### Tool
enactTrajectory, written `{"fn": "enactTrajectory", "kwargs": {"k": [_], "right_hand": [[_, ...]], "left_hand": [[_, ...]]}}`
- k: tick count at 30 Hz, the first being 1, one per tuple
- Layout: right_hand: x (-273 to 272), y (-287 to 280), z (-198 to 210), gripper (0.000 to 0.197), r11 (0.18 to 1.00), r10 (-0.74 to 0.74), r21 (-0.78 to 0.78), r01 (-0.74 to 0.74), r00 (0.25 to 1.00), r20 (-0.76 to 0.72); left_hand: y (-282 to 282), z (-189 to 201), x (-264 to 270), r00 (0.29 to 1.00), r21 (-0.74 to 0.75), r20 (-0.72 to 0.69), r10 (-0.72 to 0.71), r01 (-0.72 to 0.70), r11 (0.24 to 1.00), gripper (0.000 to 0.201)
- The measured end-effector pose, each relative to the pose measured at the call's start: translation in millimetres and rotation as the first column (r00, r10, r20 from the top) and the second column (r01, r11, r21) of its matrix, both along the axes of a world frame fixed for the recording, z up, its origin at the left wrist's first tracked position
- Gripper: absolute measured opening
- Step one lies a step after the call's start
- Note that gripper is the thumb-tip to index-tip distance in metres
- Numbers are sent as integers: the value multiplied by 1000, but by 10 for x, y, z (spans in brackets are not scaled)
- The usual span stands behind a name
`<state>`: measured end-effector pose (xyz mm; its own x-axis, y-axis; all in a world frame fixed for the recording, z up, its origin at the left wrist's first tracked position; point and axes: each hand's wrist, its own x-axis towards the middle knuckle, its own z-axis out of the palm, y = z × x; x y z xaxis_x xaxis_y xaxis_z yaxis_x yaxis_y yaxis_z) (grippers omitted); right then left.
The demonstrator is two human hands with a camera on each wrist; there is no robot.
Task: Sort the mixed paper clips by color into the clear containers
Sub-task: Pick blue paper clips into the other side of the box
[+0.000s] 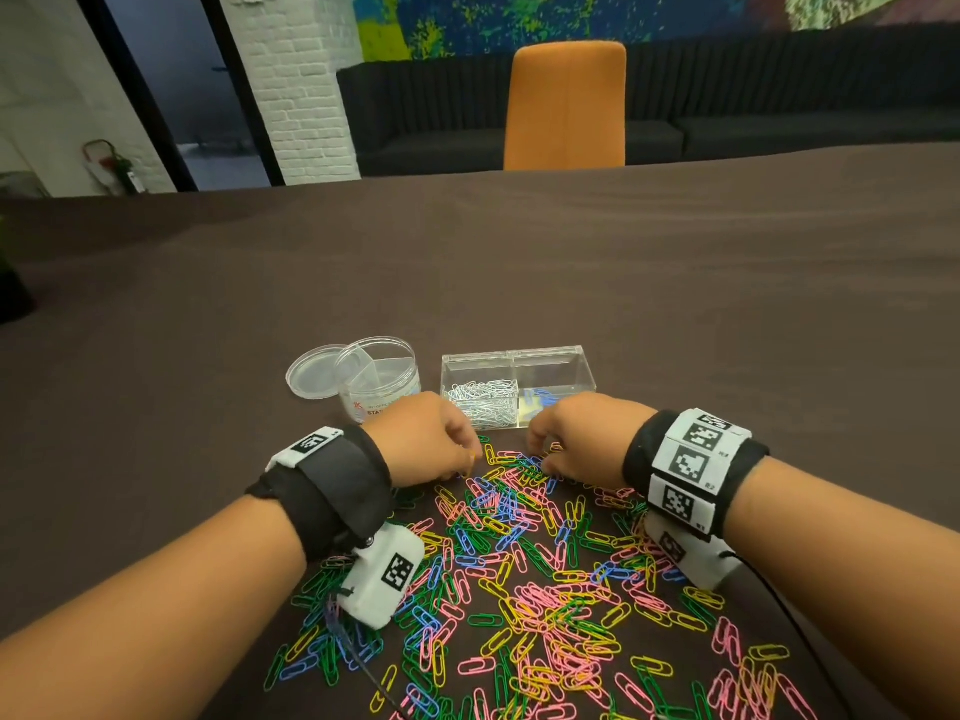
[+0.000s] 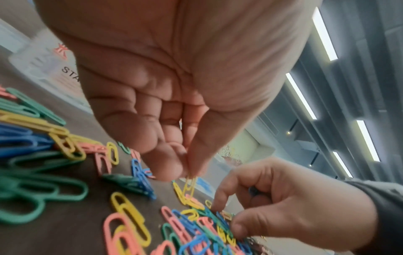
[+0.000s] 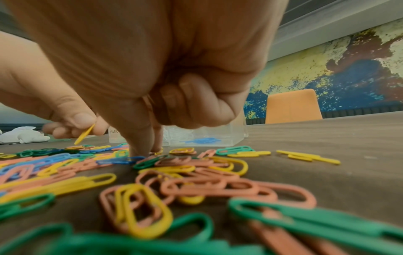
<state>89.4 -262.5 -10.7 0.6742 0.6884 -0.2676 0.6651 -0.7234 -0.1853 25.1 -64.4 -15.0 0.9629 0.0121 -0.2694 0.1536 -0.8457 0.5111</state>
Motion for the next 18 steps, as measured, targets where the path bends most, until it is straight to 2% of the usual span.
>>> {"fn": "enactTrajectory", "kwargs": {"k": [3,5,6,8,10,12,14,16,18], "right_hand": [[-11,-4,2,25,1000,2,-12,-2,1000,-1],[-20,-9,7,28,1000,2,-8,-3,1000,-11],[-24,-8,10,30,1000,6,-9,-6,1000,-16],[-21,-9,17,27,1000,8,-9,-8,1000,-21],[-11,-13,14,20,1000,-2,-3,2,1000,-17],[-13,-27,2,12,1000,-12,24,12,1000,-14],[-19,-45,-9,4,996,-18,86,19,1000,-20],[-15,-63,-12,5,985,-38,164,46,998,-50],[-1,-84,-13,5,973,-62,216,80,994,-89]], "left_hand": [[41,22,-12,999,-92,-28,43,-46,995,8],[61,69,-6,998,-83,-49,27,-31,996,15],[67,91,7,999,-40,-49,8,-10,999,18],[64,111,39,999,144,1,-45,45,989,16],[39,103,77,994,351,59,-88,62,934,14],[-3,64,105,993,469,56,-101,63,881,17],[-36,22,130,994,537,17,-110,84,839,24],[-43,6,152,993,572,-11,-116,101,814,25],[-28,0,164,992,546,-25,-122,115,830,19]]}}
